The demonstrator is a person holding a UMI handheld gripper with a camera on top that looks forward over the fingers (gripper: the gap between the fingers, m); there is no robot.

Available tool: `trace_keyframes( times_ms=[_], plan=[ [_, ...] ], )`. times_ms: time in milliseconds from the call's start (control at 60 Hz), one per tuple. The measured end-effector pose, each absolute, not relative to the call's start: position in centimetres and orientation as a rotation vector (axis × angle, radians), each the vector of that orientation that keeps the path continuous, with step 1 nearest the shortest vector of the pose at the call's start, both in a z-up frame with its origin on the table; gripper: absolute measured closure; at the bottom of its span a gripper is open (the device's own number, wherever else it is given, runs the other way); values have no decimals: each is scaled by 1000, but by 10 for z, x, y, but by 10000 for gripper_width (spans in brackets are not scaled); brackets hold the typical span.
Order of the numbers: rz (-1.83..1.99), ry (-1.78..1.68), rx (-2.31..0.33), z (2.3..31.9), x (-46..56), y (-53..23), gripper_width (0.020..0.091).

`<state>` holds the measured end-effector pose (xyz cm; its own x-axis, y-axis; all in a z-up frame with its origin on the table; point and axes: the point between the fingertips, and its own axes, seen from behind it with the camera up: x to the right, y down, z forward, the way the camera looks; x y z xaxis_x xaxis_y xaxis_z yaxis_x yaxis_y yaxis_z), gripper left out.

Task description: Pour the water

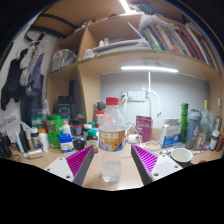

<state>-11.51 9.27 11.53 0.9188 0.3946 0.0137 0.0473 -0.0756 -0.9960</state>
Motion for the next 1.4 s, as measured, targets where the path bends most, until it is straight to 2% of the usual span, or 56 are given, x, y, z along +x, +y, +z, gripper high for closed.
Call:
trace_keyframes(
  times_ms=[183,300,333,367,383,450,650,800,883,1017,1167,1400],
  plan=[
    [280,-318,-1662,109,-130,126,267],
    [253,-300,-1652,109,-136,148,297],
    [241,-299,-1653,107,-138,154,330],
    [224,-300,-1662,104,-139,159,477],
    [217,-301,-1664,103,-140,160,522],
    [174,-290,-1623,105,-138,164,532],
    [144,-384,-1558,109,-154,160,633],
    [172,-382,-1602,107,-152,159,651],
    [316,-286,-1660,111,-147,152,650],
    [727,96,-1730,131,-130,137,650],
    [1162,555,-1773,127,-104,136,651],
    [1570,1097,-1570,150,-58,147,652]
  ],
)
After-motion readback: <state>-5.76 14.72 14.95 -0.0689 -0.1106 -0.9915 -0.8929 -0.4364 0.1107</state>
